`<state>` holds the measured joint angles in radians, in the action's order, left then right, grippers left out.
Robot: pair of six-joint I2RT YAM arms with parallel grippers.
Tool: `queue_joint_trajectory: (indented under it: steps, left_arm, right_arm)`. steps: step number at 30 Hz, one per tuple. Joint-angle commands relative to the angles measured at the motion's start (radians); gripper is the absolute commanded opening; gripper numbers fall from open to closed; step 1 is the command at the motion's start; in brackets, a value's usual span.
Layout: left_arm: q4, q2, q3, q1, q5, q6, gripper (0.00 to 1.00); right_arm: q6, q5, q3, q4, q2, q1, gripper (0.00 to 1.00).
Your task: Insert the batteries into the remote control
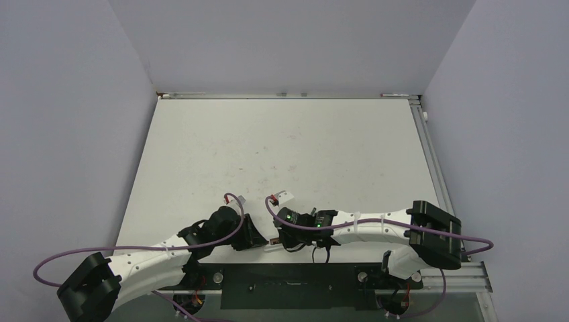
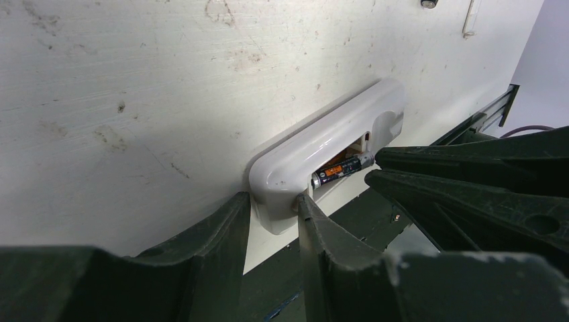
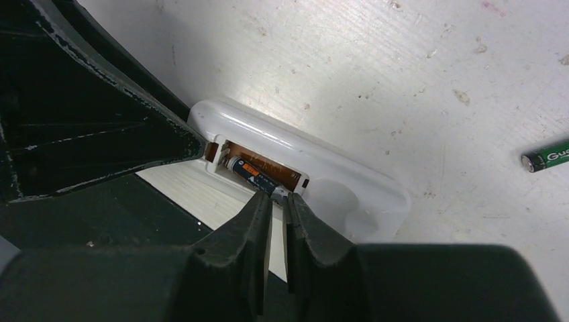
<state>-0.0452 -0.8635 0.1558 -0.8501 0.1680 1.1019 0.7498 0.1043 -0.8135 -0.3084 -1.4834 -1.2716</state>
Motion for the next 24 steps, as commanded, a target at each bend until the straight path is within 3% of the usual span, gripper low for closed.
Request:
queue_joint_trajectory:
  steps: [1, 24]
  left_arm:
    - [0.001, -0.011, -0.016, -0.006, -0.015, -0.024, 0.29]
    - [0.015, -0.022, -0.008, -0.006, -0.018, -0.026, 0.29]
  right_arm:
    - [0.013, -0.003, -0.034, 0.016, -0.016, -0.009, 0.14]
    - [-0.003, -0.046, -0.069, 0.001, -0.091, -0.036, 0.09]
